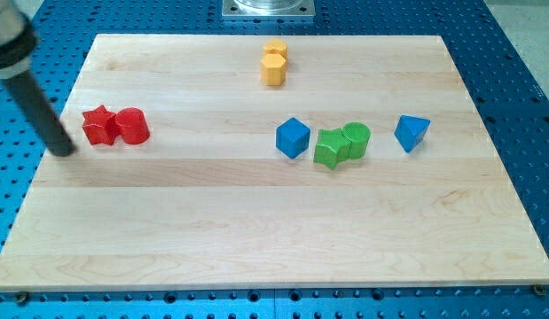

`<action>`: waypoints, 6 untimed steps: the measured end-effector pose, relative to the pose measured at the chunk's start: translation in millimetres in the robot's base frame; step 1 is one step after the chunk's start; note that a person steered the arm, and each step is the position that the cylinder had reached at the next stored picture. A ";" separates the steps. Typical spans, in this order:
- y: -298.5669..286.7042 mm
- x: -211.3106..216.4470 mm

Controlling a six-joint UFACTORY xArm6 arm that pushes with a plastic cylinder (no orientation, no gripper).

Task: Push the red star diagonal to the red circle

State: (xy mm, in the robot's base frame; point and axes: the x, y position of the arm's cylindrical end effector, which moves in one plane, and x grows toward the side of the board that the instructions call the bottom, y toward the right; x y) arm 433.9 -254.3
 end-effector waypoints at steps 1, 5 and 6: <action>48.4 -24.2; 94.0 -126.7; 155.9 -127.8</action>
